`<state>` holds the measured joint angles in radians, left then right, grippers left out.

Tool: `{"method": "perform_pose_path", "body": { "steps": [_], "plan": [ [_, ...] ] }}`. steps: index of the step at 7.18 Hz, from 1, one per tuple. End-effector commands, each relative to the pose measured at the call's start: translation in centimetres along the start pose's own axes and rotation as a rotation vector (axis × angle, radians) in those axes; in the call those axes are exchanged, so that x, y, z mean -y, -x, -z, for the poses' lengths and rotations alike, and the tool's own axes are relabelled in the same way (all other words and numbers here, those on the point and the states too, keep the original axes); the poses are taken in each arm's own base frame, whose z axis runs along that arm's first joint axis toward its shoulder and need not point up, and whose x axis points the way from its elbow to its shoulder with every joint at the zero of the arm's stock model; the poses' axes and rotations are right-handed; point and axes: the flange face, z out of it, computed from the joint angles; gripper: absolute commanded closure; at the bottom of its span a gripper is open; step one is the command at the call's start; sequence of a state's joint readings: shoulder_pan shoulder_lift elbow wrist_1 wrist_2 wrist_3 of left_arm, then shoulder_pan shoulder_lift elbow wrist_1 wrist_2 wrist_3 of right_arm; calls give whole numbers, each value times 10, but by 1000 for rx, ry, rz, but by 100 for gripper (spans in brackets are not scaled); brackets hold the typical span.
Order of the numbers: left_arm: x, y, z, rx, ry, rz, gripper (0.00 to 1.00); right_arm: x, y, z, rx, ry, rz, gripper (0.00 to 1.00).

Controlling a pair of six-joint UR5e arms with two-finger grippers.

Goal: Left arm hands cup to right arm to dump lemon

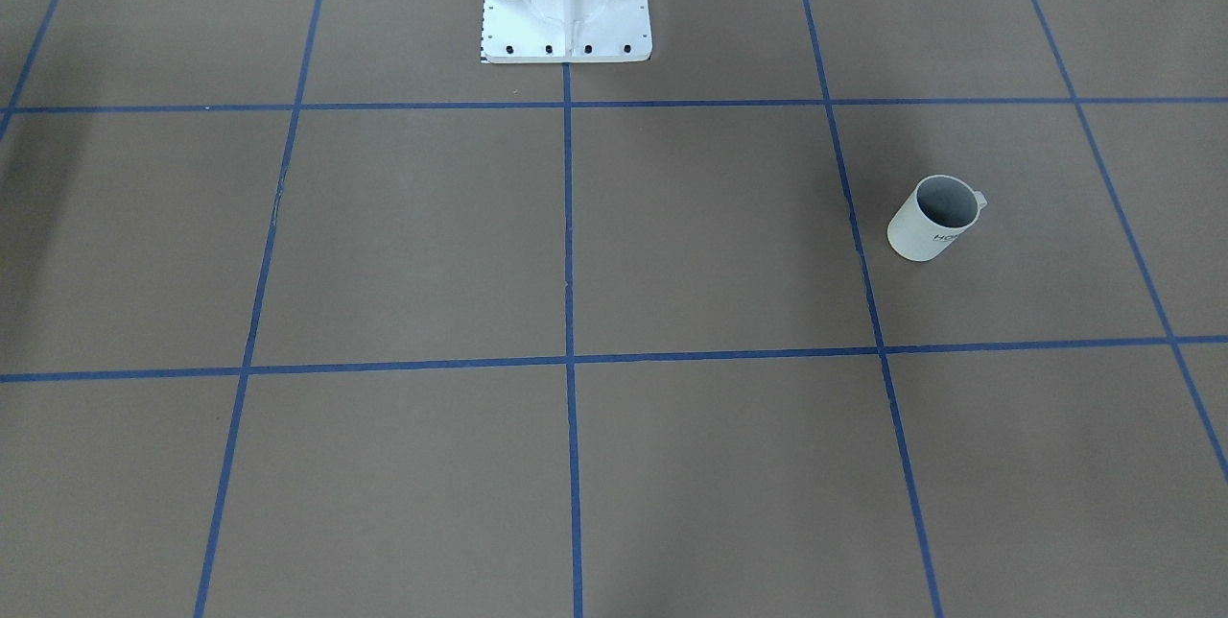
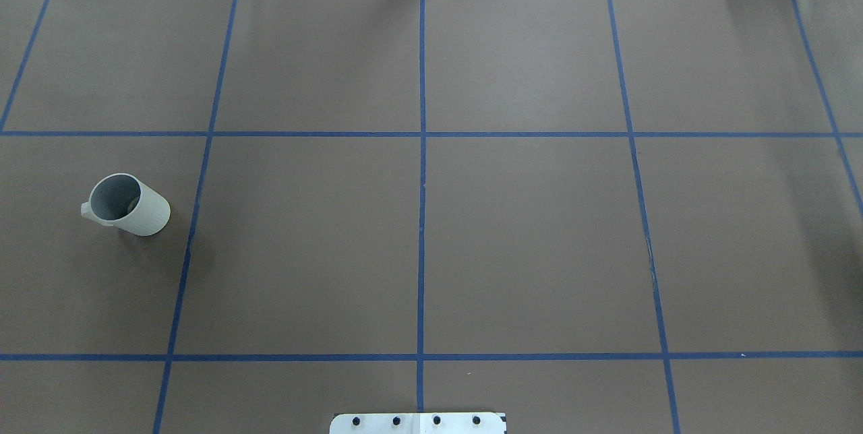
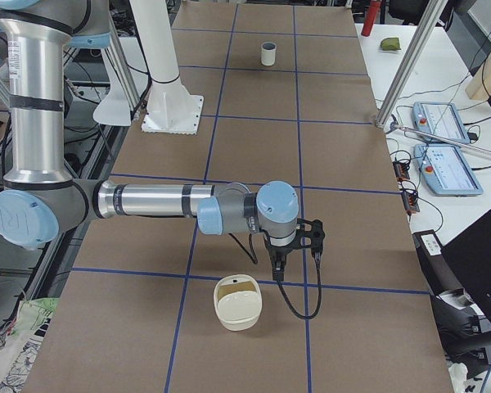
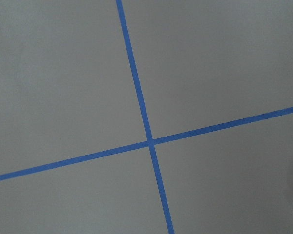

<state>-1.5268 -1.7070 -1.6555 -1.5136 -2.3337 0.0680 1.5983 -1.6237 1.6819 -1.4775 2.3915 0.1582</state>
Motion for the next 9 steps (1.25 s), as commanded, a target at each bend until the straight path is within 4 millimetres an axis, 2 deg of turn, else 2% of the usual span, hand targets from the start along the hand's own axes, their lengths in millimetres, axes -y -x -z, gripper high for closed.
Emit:
{"method": "perform_pose_path", "body": {
  "steps": [1,2,3,4,5,7,9],
  "plan": [
    [9,-94,8,-59,-21,194,0,2,11,-10,9,21,15,0],
    [10,-135,-9,-69,5,200,0,1,11,-9,9,20,19,0],
    [8,-151,-21,-73,23,177,0,1,11,-9,9,10,32,0],
    [-8,-144,-34,-74,57,237,0,-1,11,-9,15,-20,75,0],
    [-7,-155,-37,-72,57,413,0,-4,10,-10,22,-33,83,0],
    [-25,-188,-47,-45,58,571,0,-4,12,-10,22,-32,79,0],
    [-62,-256,-50,-9,56,753,0,-4,11,-11,21,-32,79,0]
  ]
}}
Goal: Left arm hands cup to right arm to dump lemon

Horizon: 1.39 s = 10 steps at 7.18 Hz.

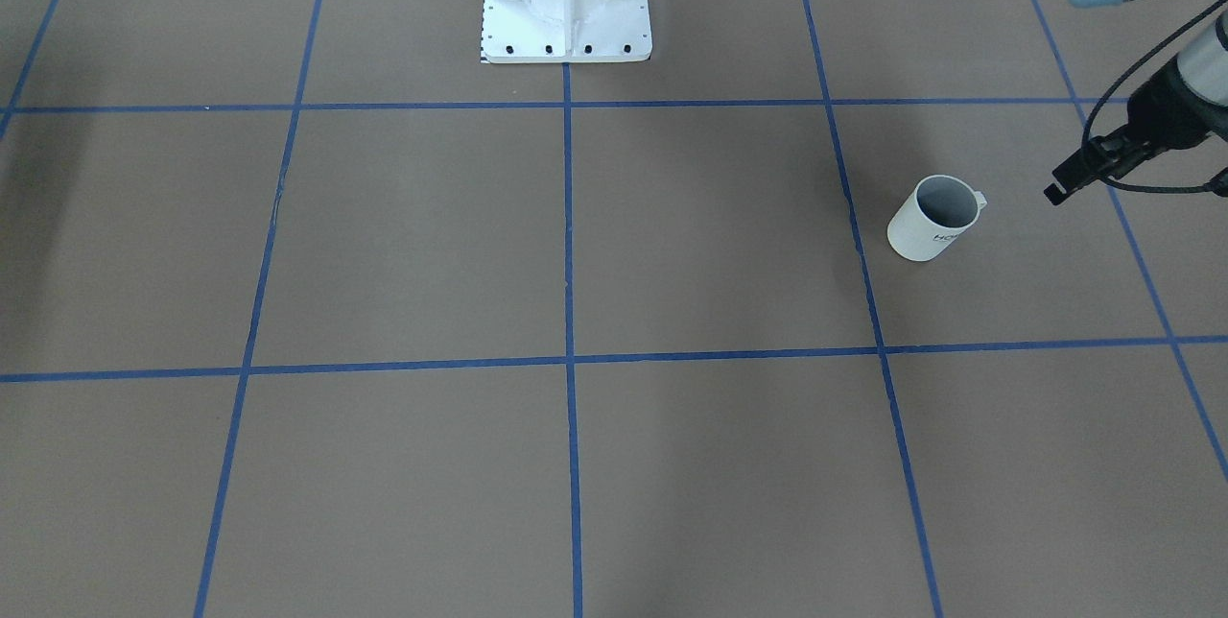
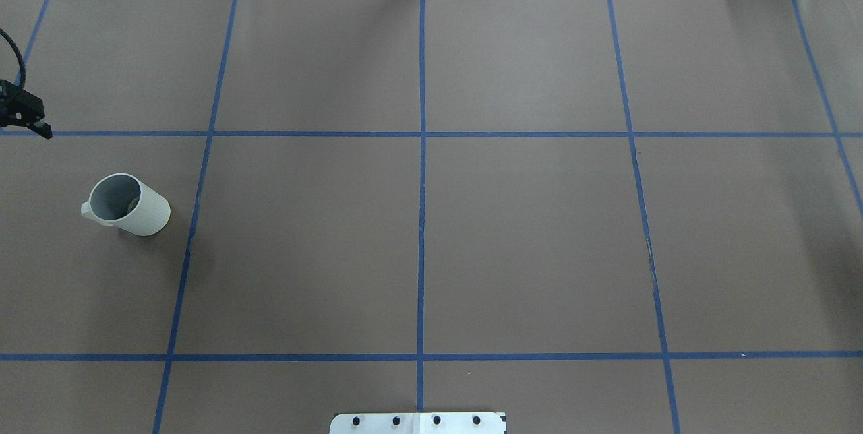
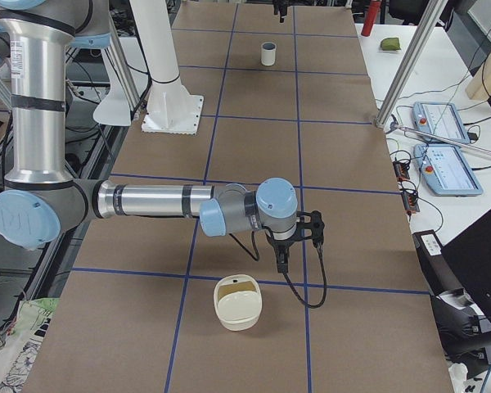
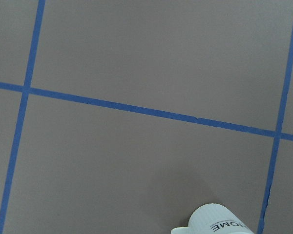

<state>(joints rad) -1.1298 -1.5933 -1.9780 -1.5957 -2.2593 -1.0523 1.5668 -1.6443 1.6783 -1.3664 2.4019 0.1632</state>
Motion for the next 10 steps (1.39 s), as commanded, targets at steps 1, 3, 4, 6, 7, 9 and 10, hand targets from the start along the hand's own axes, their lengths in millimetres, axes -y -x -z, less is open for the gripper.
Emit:
{"method": "perform_pose_path", "body": {
  "steps": [1,3,4,6,7,9,10],
  "plan": [
    [-55,-22,-11,25,-15,167,0,0,-1,0,0,1,-3,0],
    [-68,-29,-39,45,-64,218,0,0,0,1,0,-1,-1,0],
    [-64,-24,-47,59,-63,260,0,0,1,1,1,-3,1,0],
    [-67,-24,-63,79,-52,323,0,1,3,2,1,-4,5,0],
    [-66,-25,-73,73,-81,340,0,1,3,3,1,-6,5,0],
    [-66,-24,-93,64,-73,337,0,1,3,3,1,-6,5,0],
    [-71,-27,-96,65,-66,328,4,1,3,3,1,-6,5,0]
  ]
}}
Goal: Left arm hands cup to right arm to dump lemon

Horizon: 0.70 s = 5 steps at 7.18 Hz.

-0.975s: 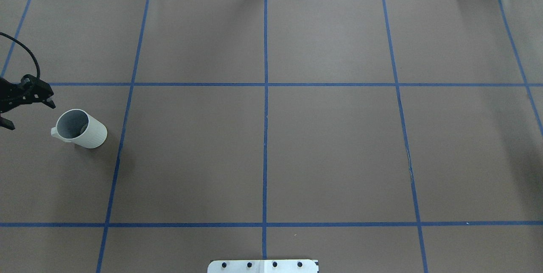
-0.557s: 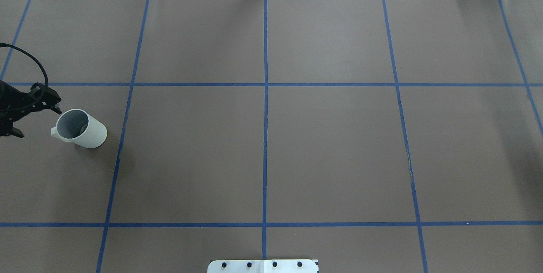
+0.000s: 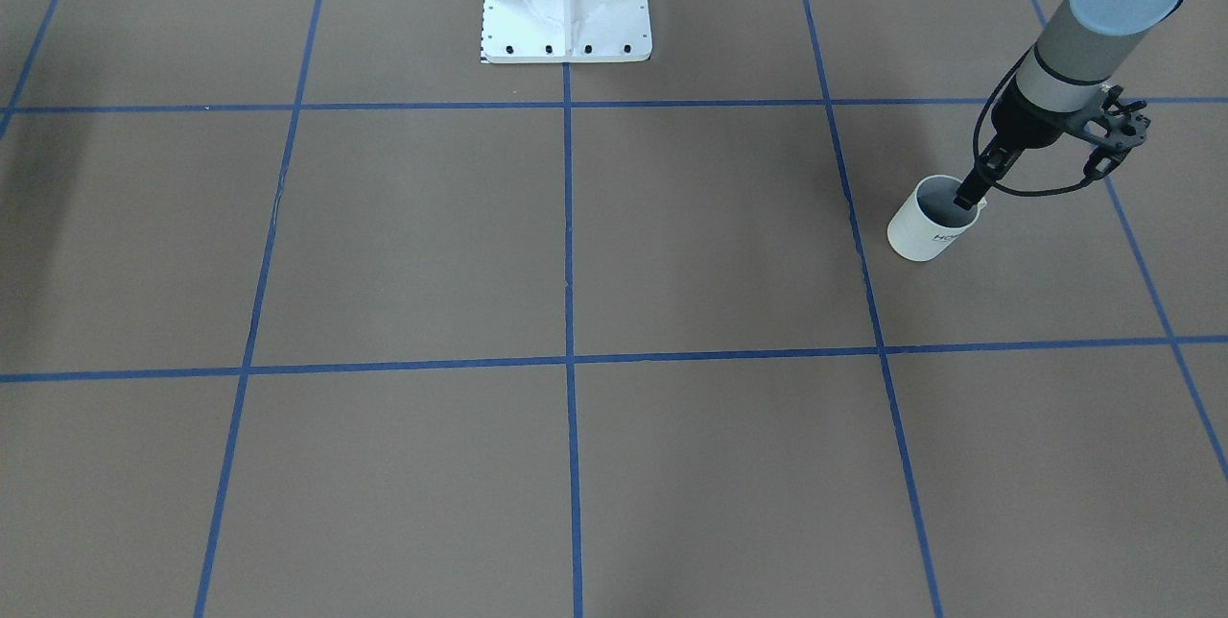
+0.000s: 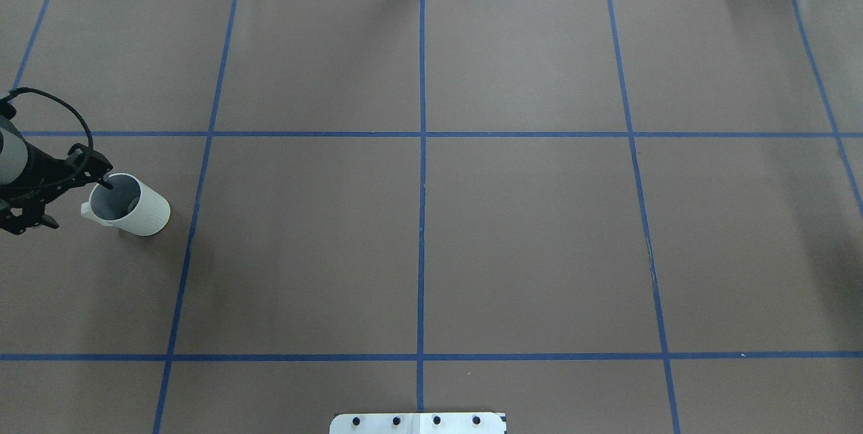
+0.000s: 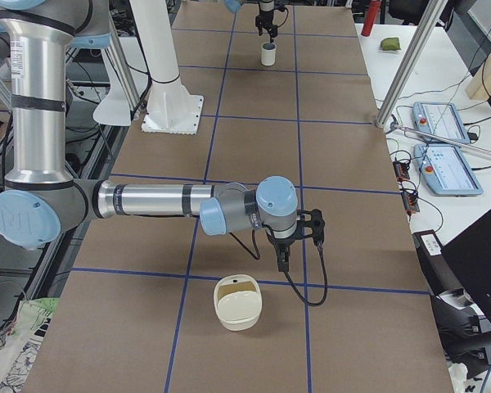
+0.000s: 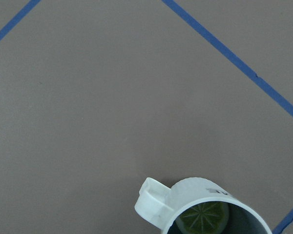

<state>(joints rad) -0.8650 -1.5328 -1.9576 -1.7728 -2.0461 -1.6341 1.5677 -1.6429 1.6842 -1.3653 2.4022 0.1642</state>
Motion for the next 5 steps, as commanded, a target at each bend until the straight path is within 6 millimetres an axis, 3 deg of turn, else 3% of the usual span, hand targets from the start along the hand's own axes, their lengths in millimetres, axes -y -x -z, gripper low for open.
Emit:
{"method": "perform_pose_path", "body": {
  "steps": [1,5],
  "plan": [
    [-9,-2,-8,5,10,-14,13,1,1,0,0,-1,1,0],
    [-17,-2,-13,13,20,-29,36,4,3,2,2,-4,5,0]
  ]
}}
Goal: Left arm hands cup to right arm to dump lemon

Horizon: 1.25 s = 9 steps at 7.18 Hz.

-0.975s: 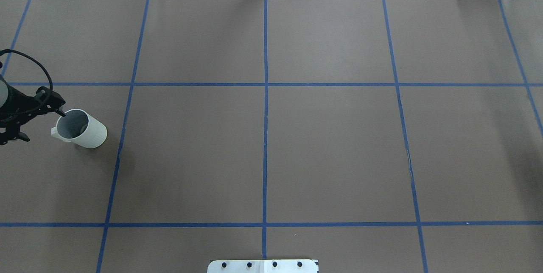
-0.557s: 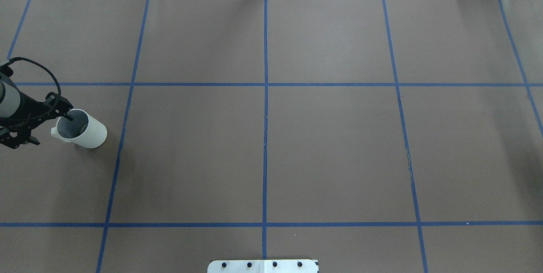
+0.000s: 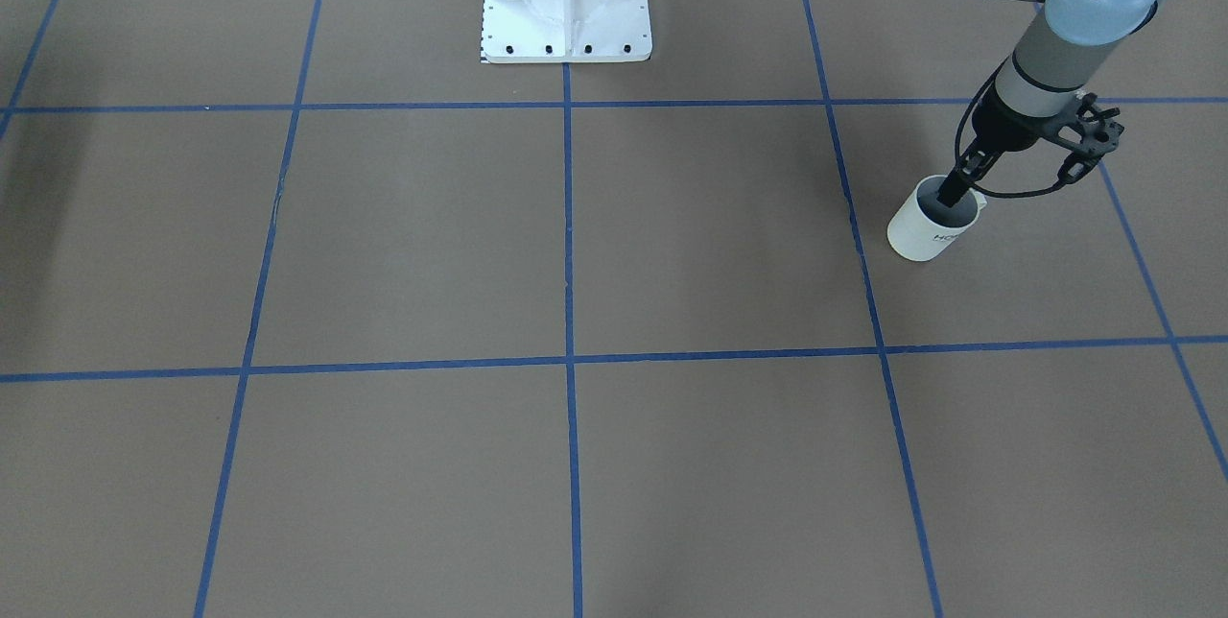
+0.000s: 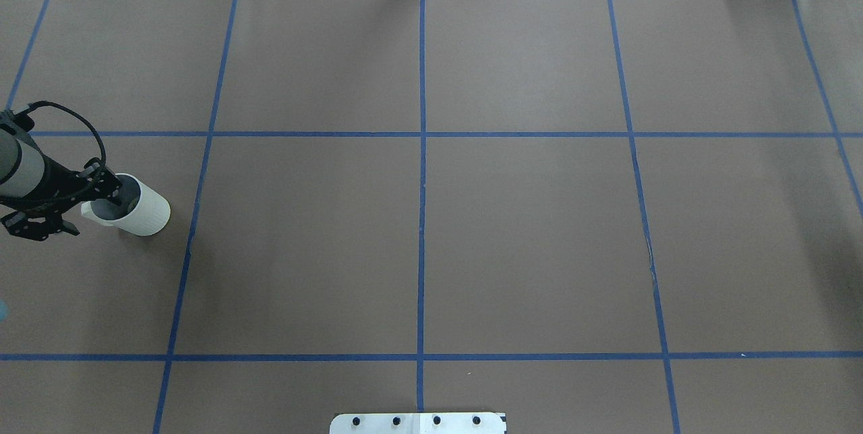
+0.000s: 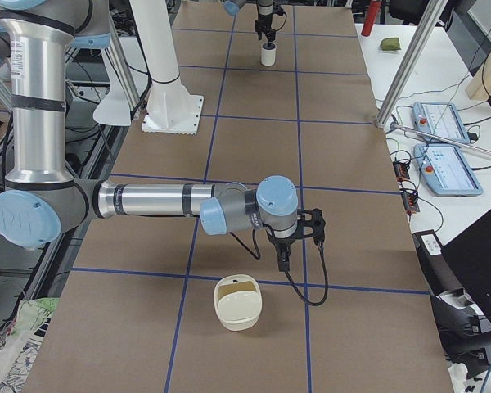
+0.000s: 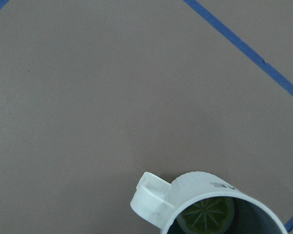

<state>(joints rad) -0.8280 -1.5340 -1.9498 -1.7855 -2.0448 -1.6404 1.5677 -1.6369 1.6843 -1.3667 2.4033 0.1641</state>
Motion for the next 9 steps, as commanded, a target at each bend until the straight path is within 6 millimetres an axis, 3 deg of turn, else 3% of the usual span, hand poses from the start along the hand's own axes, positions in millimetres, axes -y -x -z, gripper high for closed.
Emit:
{"method": "perform_pose_path", "body": {
  "steps": [1,3,4,5,6,8,9],
  "plan": [
    [-6,0,-5,9,7,-11,49,2,1,1,1,-2,2,0],
    [-6,0,-6,12,6,-10,86,3,2,2,1,-5,7,0],
    [-4,1,-8,16,5,-8,100,4,4,3,0,-8,9,0],
    [-7,0,-4,10,19,-18,100,4,6,4,11,-9,10,0],
    [-18,-1,13,-4,74,-23,100,5,11,5,45,-7,28,0],
    [5,-5,38,-14,88,44,100,5,11,5,51,-6,19,0],
    [13,-17,49,-23,76,26,100,8,26,17,57,-32,47,0]
  ]
}}
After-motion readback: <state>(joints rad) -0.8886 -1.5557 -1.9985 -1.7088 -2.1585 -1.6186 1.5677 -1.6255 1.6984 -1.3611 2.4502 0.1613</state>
